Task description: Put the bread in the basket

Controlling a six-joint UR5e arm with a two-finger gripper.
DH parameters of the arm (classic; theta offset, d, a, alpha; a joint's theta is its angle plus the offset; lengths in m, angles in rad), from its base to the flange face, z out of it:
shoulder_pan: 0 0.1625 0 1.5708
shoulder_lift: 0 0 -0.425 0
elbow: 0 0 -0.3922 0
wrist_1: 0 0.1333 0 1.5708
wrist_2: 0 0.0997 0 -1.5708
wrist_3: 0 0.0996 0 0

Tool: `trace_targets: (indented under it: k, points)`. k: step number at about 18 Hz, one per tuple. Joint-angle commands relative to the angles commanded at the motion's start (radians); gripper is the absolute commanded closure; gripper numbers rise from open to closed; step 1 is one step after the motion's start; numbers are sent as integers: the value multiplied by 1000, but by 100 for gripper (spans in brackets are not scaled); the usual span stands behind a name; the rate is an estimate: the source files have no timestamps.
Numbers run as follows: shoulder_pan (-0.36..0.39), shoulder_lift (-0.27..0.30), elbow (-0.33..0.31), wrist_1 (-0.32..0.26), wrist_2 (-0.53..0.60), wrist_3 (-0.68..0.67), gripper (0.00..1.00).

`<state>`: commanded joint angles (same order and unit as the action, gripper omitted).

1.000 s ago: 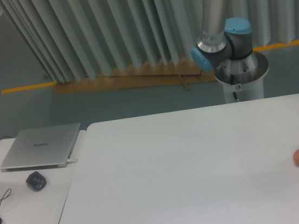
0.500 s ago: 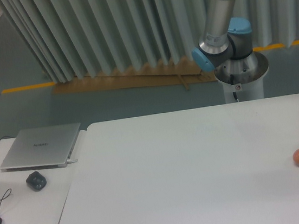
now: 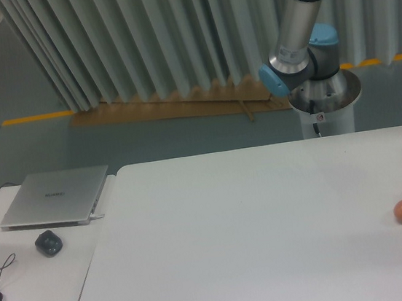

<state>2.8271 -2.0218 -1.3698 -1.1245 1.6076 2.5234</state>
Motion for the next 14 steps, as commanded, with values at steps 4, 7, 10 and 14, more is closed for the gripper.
trace_targets:
  k: [4,7,10,14]
  points:
    - [-5,-11,5,29,8,0,70]
    - [-9,-23,5,31,14,-5,69]
    - [-11,-28,5,31,11,-5,56]
    - [-25,-25,2,31,0,-9,0]
